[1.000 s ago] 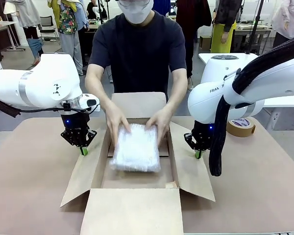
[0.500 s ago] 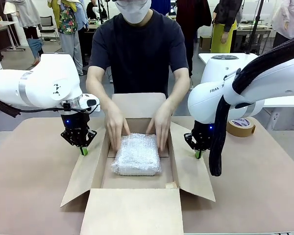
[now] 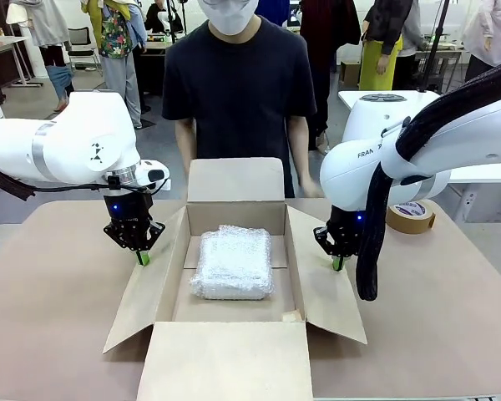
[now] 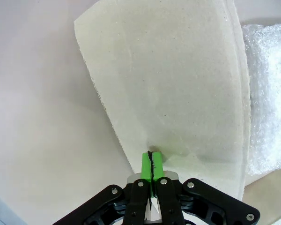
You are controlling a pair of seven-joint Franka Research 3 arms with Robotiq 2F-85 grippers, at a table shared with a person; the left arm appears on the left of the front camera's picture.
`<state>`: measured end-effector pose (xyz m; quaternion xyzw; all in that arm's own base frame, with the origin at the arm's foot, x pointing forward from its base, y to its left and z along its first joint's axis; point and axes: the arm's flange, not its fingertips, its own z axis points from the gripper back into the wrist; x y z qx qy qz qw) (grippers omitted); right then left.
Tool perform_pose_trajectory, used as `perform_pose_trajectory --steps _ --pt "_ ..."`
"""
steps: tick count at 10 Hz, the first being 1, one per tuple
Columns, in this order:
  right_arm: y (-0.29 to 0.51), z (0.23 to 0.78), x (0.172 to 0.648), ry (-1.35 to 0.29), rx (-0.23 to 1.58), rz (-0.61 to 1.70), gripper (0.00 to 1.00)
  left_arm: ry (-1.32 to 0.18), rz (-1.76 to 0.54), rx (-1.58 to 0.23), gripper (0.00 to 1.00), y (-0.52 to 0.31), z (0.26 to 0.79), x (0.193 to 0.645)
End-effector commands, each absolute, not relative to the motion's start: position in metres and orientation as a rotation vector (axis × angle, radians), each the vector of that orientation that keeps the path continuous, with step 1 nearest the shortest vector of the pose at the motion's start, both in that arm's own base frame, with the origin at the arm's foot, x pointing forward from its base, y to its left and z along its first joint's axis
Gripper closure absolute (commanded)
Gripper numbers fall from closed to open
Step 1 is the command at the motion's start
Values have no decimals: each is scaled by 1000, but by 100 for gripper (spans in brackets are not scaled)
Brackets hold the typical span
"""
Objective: Wrap the clocks to prevent damage.
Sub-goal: Once the human has placed the objects inside and stepped back, release both hands from the side flaps of the Package Box.
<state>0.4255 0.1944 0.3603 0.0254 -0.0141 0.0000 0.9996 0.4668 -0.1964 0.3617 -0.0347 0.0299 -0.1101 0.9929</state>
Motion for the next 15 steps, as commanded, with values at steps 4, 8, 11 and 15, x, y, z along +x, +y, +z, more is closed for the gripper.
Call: perform_pose_trajectory --steps 4,8,11,15 --pt "155 430 413 62 -150 359 99 16 -813 -114 100 -171 438 437" --pt "117 536 361 78 -220 572 99 33 -1160 -58 100 -110 521 403" --pt "96 553 342 67 -157 580 99 29 -1213 -38 100 -78 532 393" --pt "99 569 342 54 -197 575 99 28 -1200 -45 100 -75 540 393"
